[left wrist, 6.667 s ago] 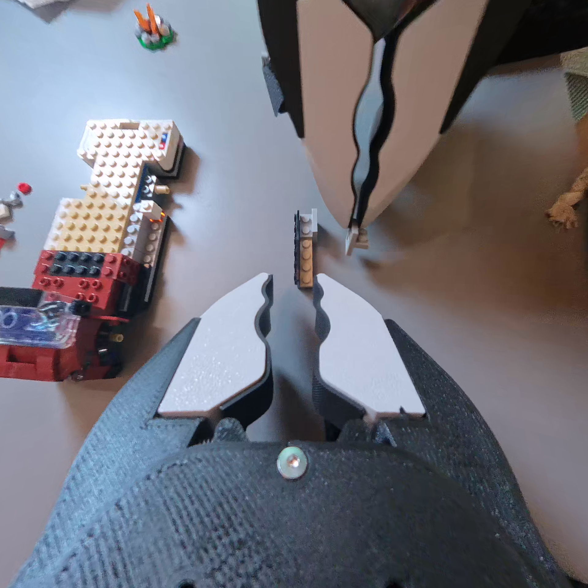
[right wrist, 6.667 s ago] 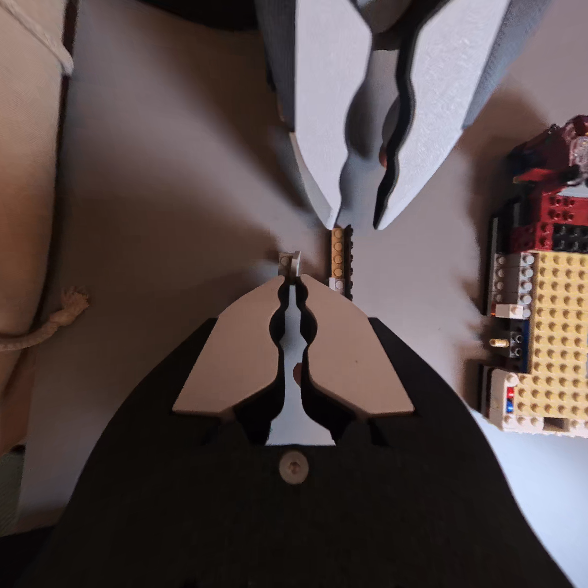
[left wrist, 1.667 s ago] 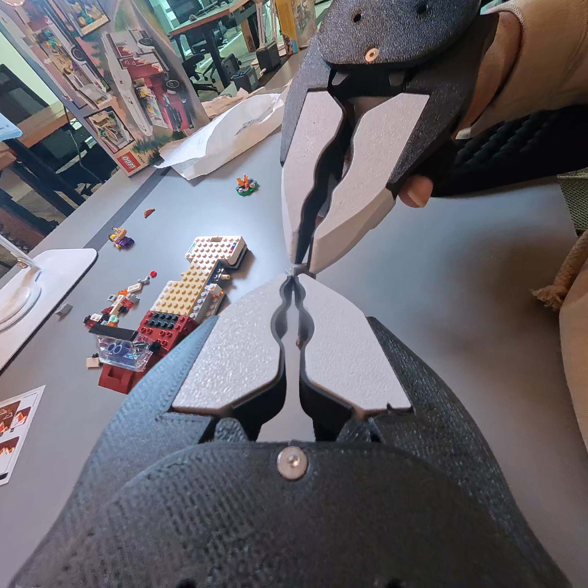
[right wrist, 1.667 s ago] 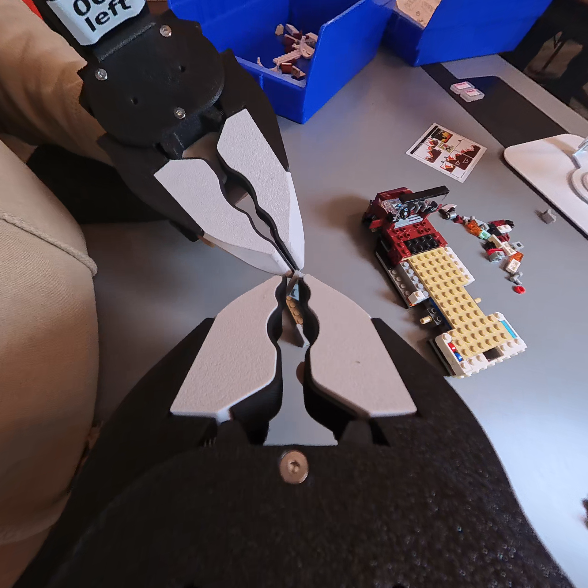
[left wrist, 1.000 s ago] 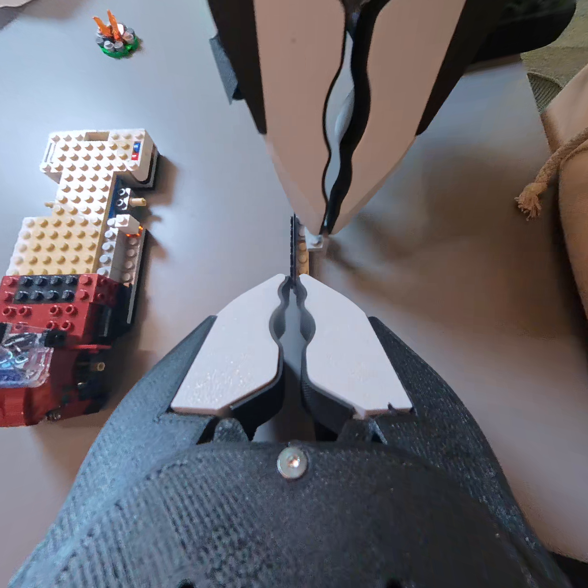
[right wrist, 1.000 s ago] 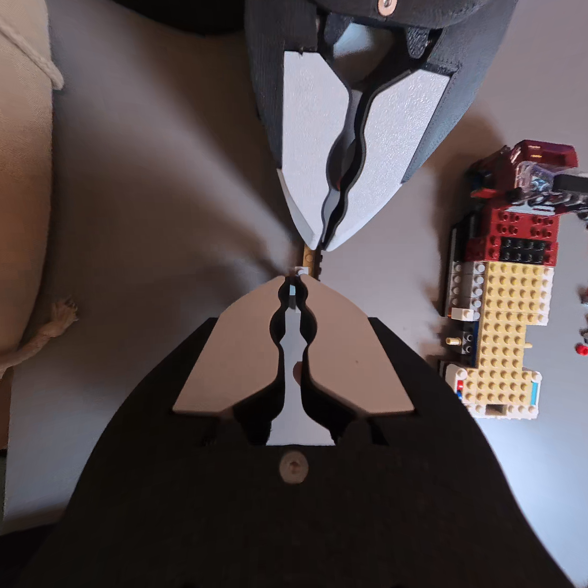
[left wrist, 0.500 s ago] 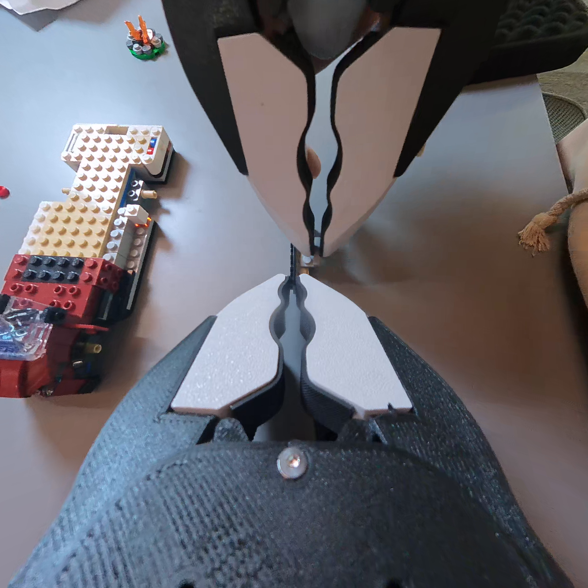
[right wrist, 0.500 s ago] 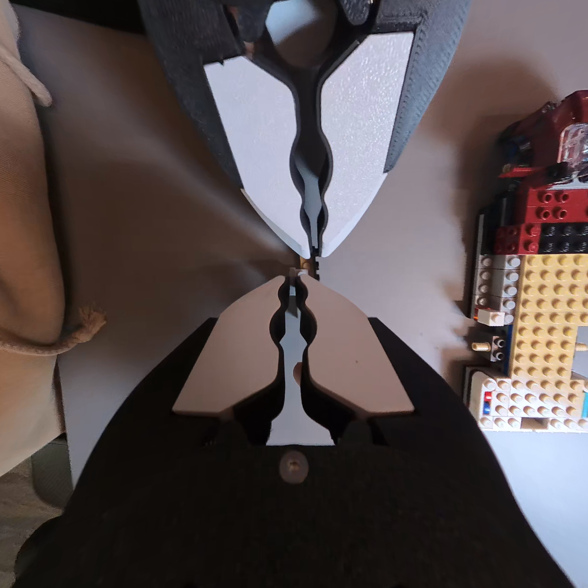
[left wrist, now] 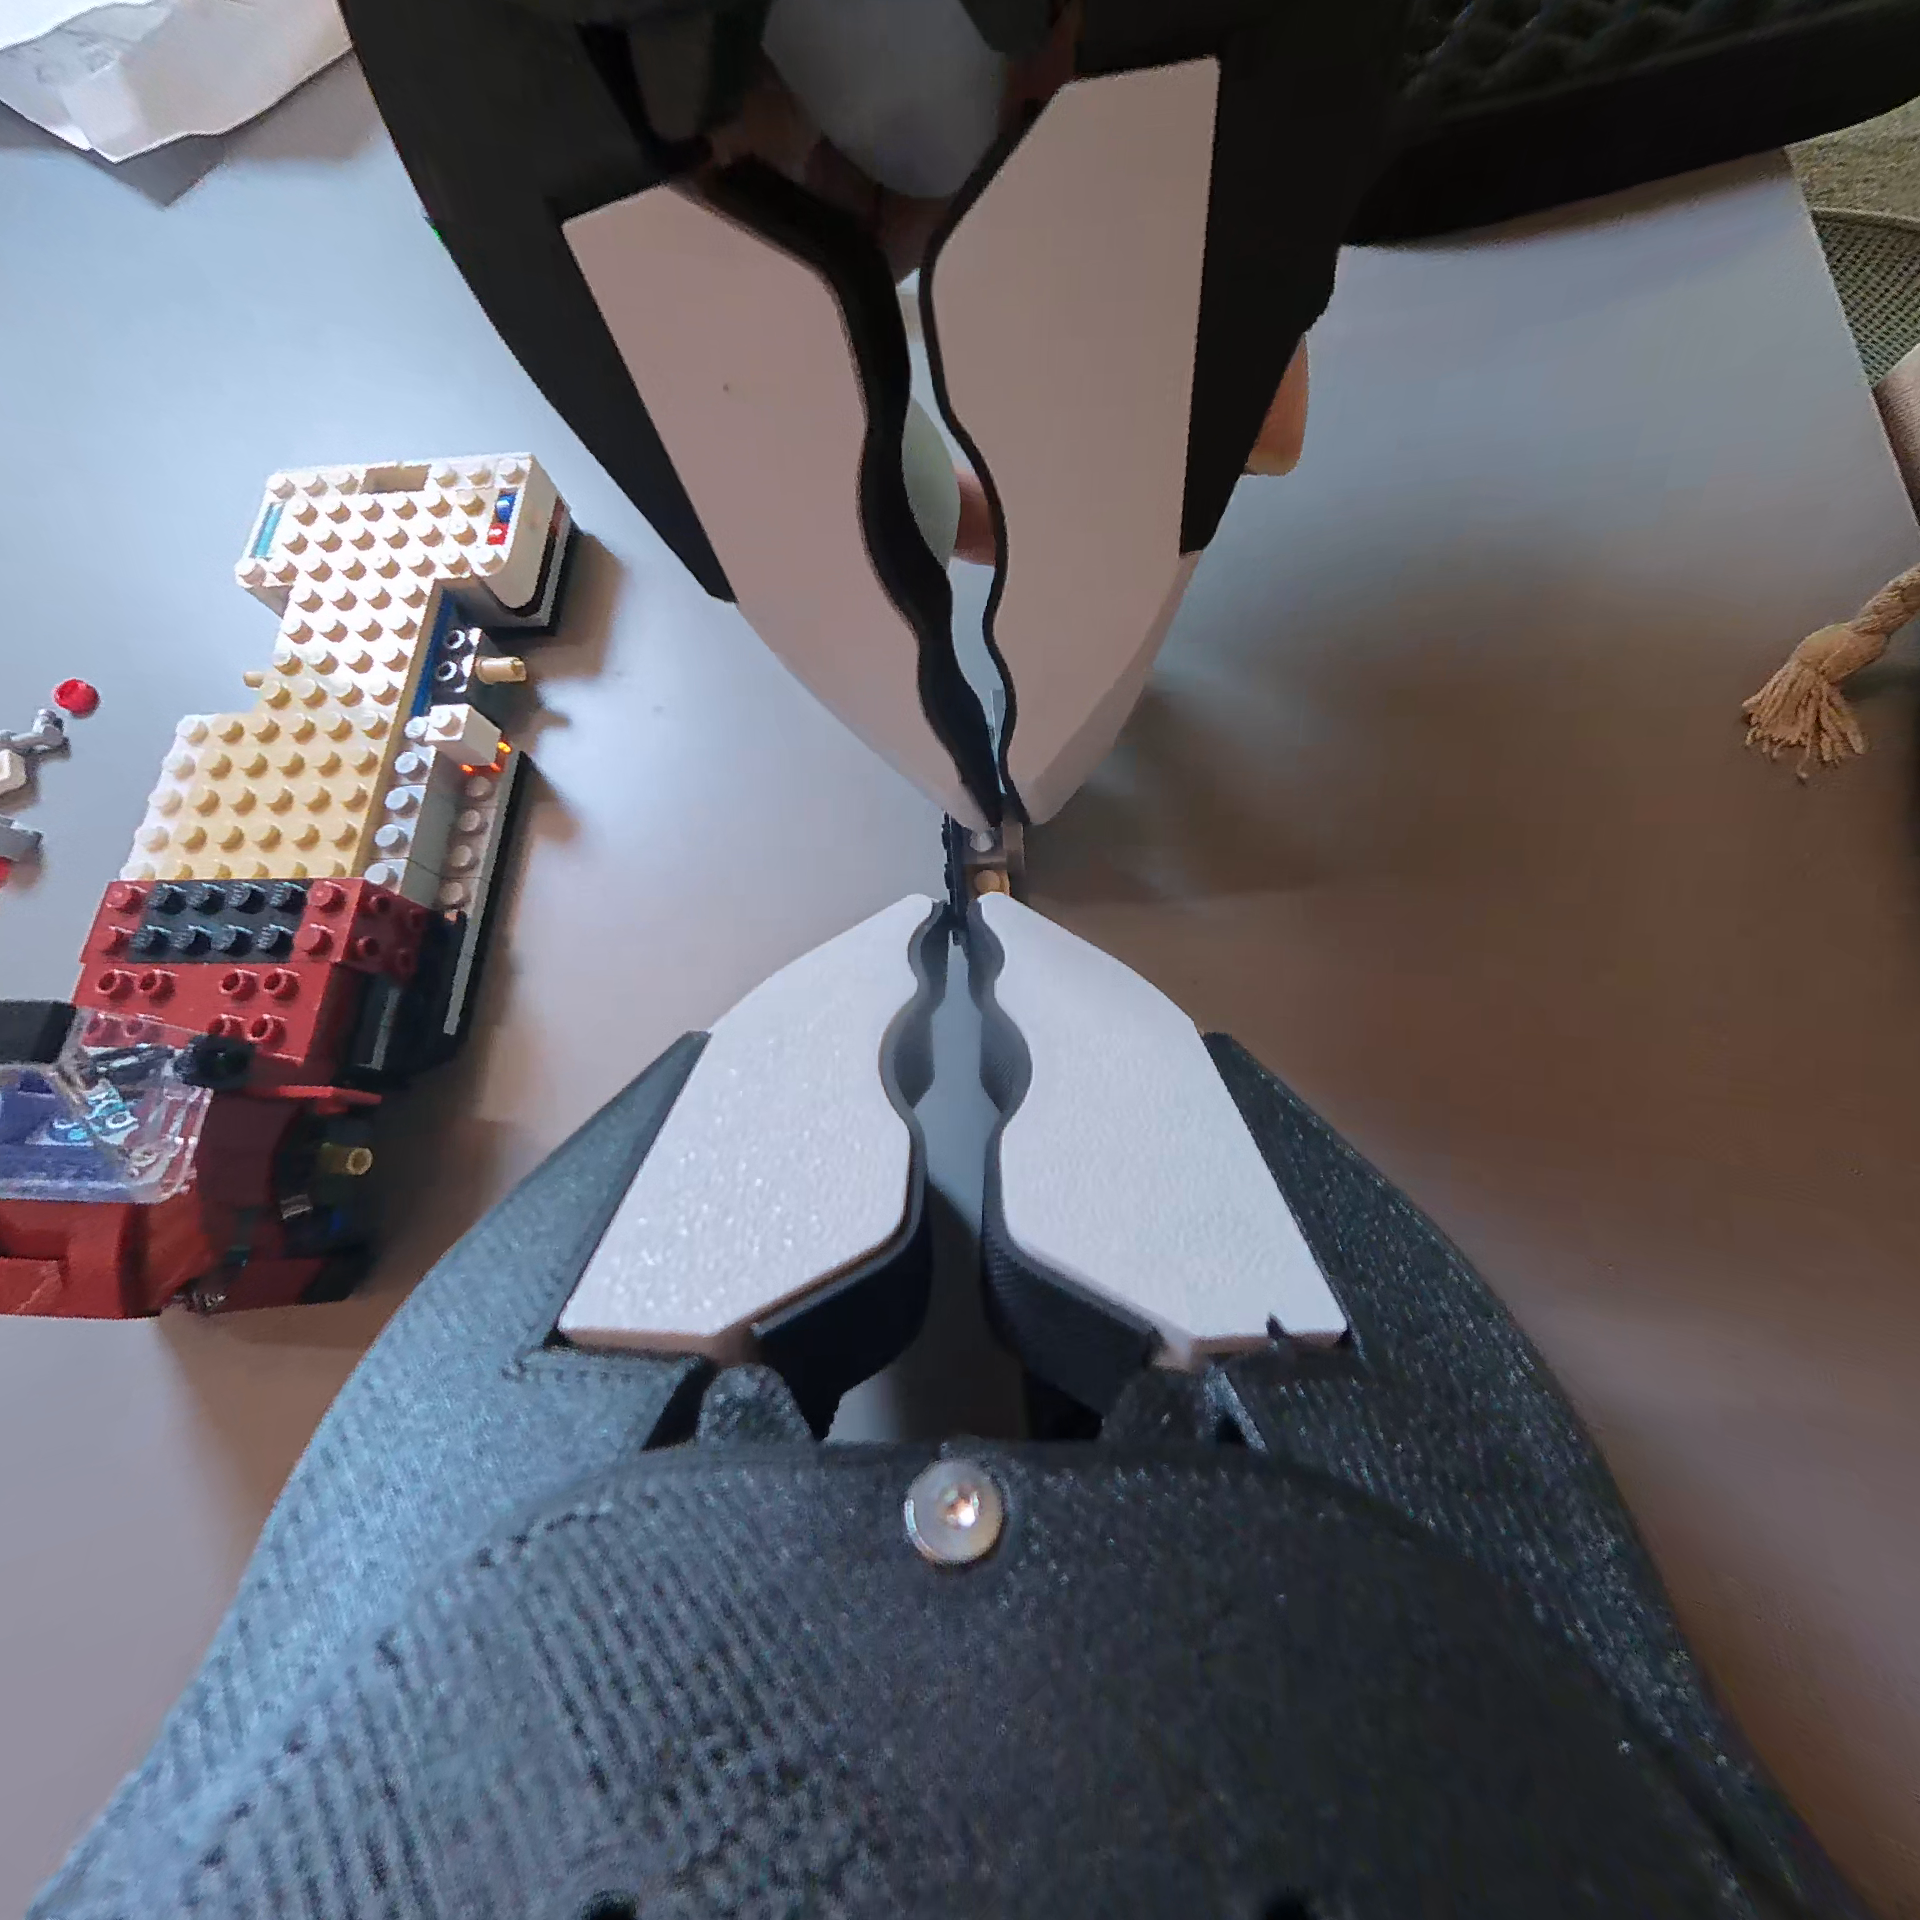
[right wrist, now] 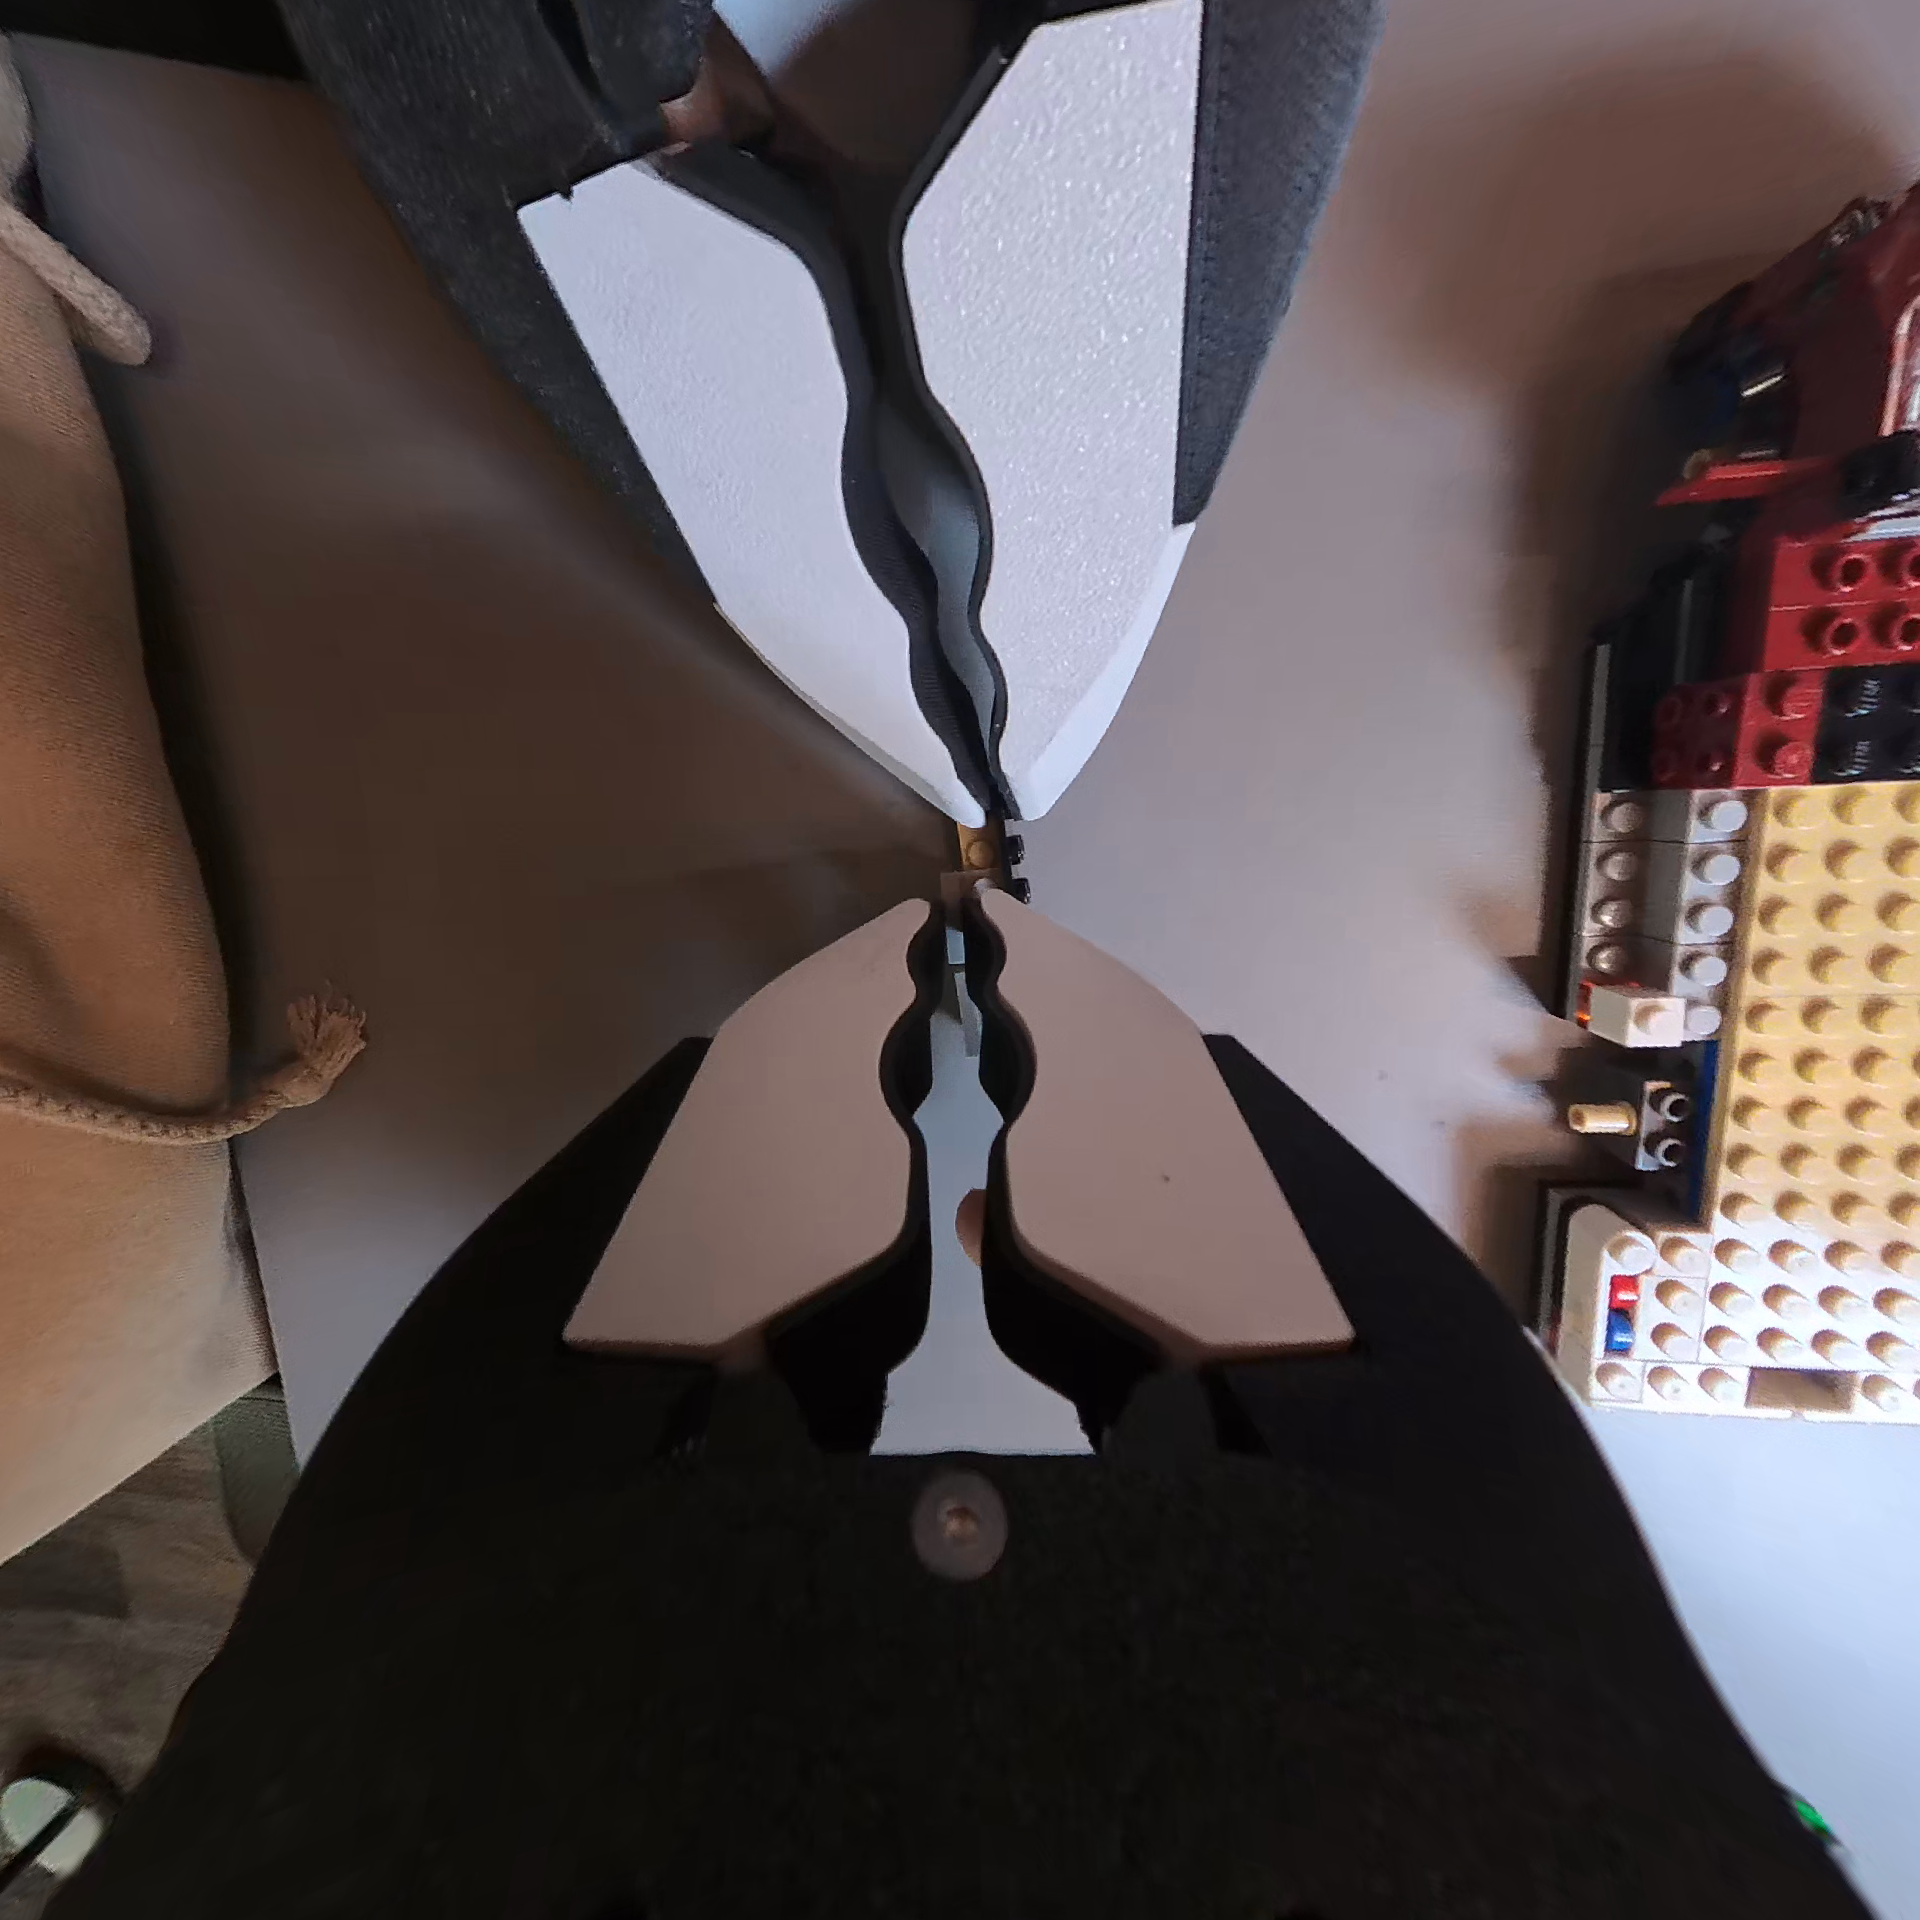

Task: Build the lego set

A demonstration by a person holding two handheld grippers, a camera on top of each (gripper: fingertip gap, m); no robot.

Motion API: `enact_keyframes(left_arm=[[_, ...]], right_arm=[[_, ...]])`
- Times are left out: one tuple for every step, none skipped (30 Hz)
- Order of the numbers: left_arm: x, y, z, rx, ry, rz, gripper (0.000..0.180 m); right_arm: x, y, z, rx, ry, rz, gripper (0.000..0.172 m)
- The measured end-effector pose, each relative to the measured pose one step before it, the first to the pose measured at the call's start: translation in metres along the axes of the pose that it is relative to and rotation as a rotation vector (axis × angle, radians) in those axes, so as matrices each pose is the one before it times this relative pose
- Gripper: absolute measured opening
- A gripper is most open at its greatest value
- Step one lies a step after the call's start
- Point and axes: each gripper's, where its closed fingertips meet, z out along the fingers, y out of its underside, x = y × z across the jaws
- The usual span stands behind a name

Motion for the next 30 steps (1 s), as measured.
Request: enact_keyframes(left_arm=[[-0.00004, 0.0, 0.00002, -0.0001, 0.0005, 0.0002, 0.003], [-0.00015, -0.00009, 0.00001, 0.0016, -0.0002, -0.0017, 0.003], [-0.00018, -0.00004, 0.0, 0.0004, -0.0011, 0.0017, 0.003], [-0.00005, 0.00006, -0.00008, -0.0004, -0.0003, 0.0029, 0.003], [-0.00012, -0.00007, 0.00002, 0.0006, -0.0001, 0.0029, 0.003], [-0.00021, 0.00009, -0.00003, 0.0008, -0.0006, 0.0013, 0.003], [-0.00037, 0.00002, -0.00013, 0.0017, -0.0002, 0.0007, 0.003], [-0.00003, -0.00003, 0.00002, 0.0019, -0.0002, 0.001, 0.003], [-0.00007, -0.00001, 0.00007, 0.0008, -0.0014, 0.0013, 0.003], [-0.00013, -0.00003, -0.00005, 0.0, -0.0018, 0.0057, 0.003], [-0.00004, 0.00003, 0.00001, 0.0001, -0.0012, 0.0057, 0.003], [0.00001, -0.00005, 0.0, 0.0, -0.0013, 0.002, 0.003], [-0.00003, -0.00003, -0.00006, -0.0001, -0.0018, 0.0042, 0.003], [-0.00003, 0.00001, 0.00004, 0.0002, -0.0015, 0.0036, 0.003], [0.00004, -0.00002, -0.00005, 0.0007, 0.0, 0.0005, 0.003], [-0.00003, 0.00004, 0.00005, 0.0012, 0.001, -0.0008, 0.003], [-0.00006, -0.00002, -0.00005, 0.0011, 0.0003, -0.0005, 0.003], [0.00004, 0.00005, 0.0, 0.0003, -0.0005, 0.0027, 0.003], [-0.00004, -0.00004, 0.00001, -0.0001, -0.0011, 0.0016, 0.003], [0.00003, 0.00013, -0.00003, 0.0001, -0.0006, -0.0002, 0.003], [-0.00008, 0.00002, -0.00002, 0.0008, 0.0009, -0.002, 0.003], [0.00008, -0.00003, -0.00001, 0.0016, 0.0017, -0.0043, 0.003], [-0.00002, 0.00009, 0.00009, 0.0007, 0.0016, -0.004, 0.003], [-0.00001, -0.00006, 0.00004, 0.0008, 0.0011, -0.0009, 0.003], [0.00004, -0.00001, -0.00001, 0.0009, 0.0016, -0.0023, 0.003], [-0.00003, 0.00002, -0.00004, -0.0004, 0.0015, -0.0042, 0.003], [-0.00004, -0.00004, 0.00011, -0.0018, -0.0011, -0.0046, 0.003], [-0.00007, 0.00011, 0.0001, -0.0032, -0.0041, -0.0023, 0.003], [-0.00011, 0.00002, -0.00004, -0.0037, -0.0049, -0.0048, 0.003], [0.00002, -0.00005, 0.00015, -0.0039, -0.004, -0.0112, 0.003]], right_arm=[[-0.0001, 0.00028, -0.00002, -0.0058, -0.0052, 0.0134, 0.004], [0.00017, 0.00008, -0.00006, -0.0062, -0.003, 0.0125, 0.004], [0.00029, 0.00011, 0.00004, -0.0095, 0.0003, 0.0094, 0.004], [0.00022, 0.00006, 0.00008, -0.0109, 0.001, 0.005, 0.004], [0.00026, 0.0001, 0.00002, -0.0104, -0.001, 0.0048, 0.004], [0.00047, -0.00002, -0.00002, -0.0101, -0.0007, 0.0078, 0.004], [0.00039, 0.00006, 0.0001, -0.01, 0.0006, 0.0071, 0.004], [0.00005, 0.00015, 0.00025, -0.0092, -0.0004, 0.0044, 0.004], [0.00001, -0.00007, 0.00034, -0.006, -0.0028, 0.0058, 0.004], [-0.0002, -0.00018, 0.00043, -0.0022, -0.0048, 0.0087, 0.004], [0.00003, -0.00027, 0.00008, 0.0006, -0.0058, 0.0062, 0.004], [-0.00002, -0.00007, 0.00012, 0.0007, -0.0066, 0.0057, 0.004], [-0.00016, -0.00027, 0.00017, 0.0019, -0.0056, 0.0051, 0.004], [-0.00004, -0.00028, 0.00018, 0.0011, -0.0045, 0.0026, 0.004], [0.0, 0.00002, 0.00009, 0.0006, -0.0062, 0.0047, 0.004], [-0.00002, -0.00004, 0.00003, 0.0044, -0.0072, 0.0079, 0.004], [-0.00007, 0.00004, 0.00003, 0.0084, -0.0058, 0.0031, 0.004], [-0.00009, 0.00013, 0.0, 0.0114, -0.0073, 0.0044, 0.004], [-0.0001, 0.00003, -0.00001, 0.0136, -0.0103, 0.0086, 0.004], [-0.00006, -0.00009, -0.00001, 0.0171, -0.0112, 0.0106, 0.004], [-0.00011, 0.00003, -0.00005, 0.0194, -0.0099, 0.012, 0.004], [-0.00016, 0.00001, 0.0001, 0.0188, -0.0065, 0.0083, 0.004], [-0.00001, -0.00011, -0.00002, 0.0164, -0.004, 0.0036, 0.004], [-0.00014, -0.00011, -0.00002, 0.0136, -0.0015, 0.0018, 0.004], [-0.00006, -0.00016, -0.00004, 0.0111, -0.0004, 0.0015, 0.004], [-0.00012, -0.00032, 0.00001, 0.0087, 0.0003, -0.0021, 0.004], [-0.00008, -0.00048, -0.0001, 0.0052, 0.003, -0.0067, 0.004], [-0.00007, -0.00058, -0.00007, 0.0029, 0.0074, -0.0103, 0.004], [-0.00022, -0.00047, -0.00026, 0.0046, 0.0094, -0.0197, 0.004], [0.0, -0.00021, -0.00037, 0.0091, 0.0088, -0.0261, 0.004]])
